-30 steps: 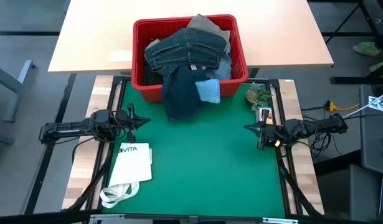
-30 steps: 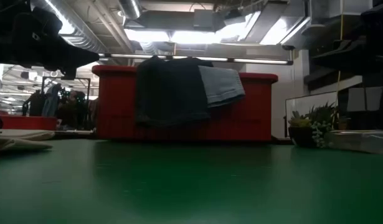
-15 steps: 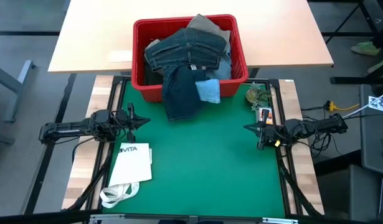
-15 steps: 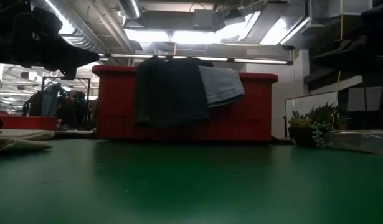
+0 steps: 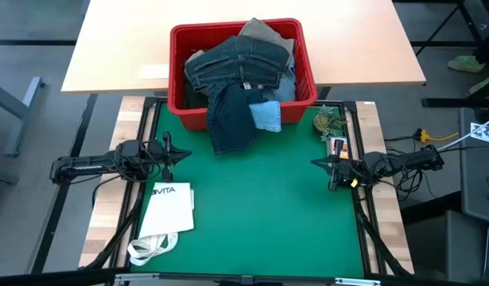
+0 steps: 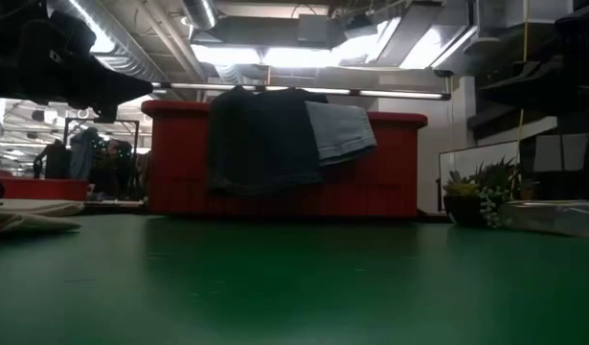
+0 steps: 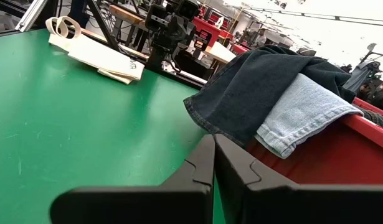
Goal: Fold Laundry from Bin
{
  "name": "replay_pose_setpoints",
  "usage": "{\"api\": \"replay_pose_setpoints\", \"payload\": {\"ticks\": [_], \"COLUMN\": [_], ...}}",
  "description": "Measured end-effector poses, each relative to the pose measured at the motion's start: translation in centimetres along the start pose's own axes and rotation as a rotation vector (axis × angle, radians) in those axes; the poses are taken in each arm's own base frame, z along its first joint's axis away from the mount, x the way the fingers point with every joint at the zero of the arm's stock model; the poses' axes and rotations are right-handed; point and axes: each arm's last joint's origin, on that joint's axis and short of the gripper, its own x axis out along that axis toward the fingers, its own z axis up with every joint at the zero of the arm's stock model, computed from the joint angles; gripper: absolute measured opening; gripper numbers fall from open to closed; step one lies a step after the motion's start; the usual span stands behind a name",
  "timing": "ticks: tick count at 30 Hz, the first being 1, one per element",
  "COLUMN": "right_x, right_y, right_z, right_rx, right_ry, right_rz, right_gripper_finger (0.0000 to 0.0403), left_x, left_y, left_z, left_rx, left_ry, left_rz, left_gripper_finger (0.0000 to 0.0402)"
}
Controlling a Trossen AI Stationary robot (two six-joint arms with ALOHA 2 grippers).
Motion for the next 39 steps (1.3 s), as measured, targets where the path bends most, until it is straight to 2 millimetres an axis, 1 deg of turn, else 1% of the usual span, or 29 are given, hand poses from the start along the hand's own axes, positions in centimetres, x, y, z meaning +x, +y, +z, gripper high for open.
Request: {"api": "replay_pose_setpoints", "payload": {"ticks": [9,15,18,22,27,31,33,35,39], "right_x": [0.0,0.0,0.0,0.0,0.0,0.0,0.0,0.0,0.0], "right_y": [0.0,0.0,0.0,0.0,0.0,0.0,0.0,0.0,0.0], "right_z": [0.0,0.0,0.0,0.0,0.0,0.0,0.0,0.0,0.0], "right_rx": [0.0,0.0,0.001,0.001,0.001,0.001,0.001,0.001,0.001], "right_ry": [0.0,0.0,-0.001,-0.002,-0.002,-0.003,-0.003,-0.003,-0.003], "right_rz": [0.0,0.0,-0.001,-0.001,-0.001,-0.001,-0.001,-0.001,-0.001], "right_gripper_finger": [0.0012,0.0012,0.0012,0.0012,0.0012,0.0012,0.0012,0.0012,0.0012], "left_x": [0.0,0.0,-0.1,-0.4,-0.8,-1.3,-1.5,-1.5,-0.8], "left_y": [0.1,0.3,0.3,0.4,0.7,1.1,1.3,1.4,1.6], "left_z": [0.1,0.7,1.5,2.5,3.6,4.7,5.4,6.4,8.7], "left_rx": [0.002,-0.01,-0.037,-0.062,-0.066,-0.081,-0.102,-0.119,-0.121], "left_ry": [-0.011,-0.075,-0.163,-0.264,-0.384,-0.485,-0.495,-0.494,-0.46], "left_rz": [0.03,0.097,0.111,0.147,0.249,0.378,0.451,0.51,0.592], "left_gripper_finger": [0.0,0.0006,0.0034,0.0094,0.0174,0.0229,0.0248,0.0259,0.0264]}}
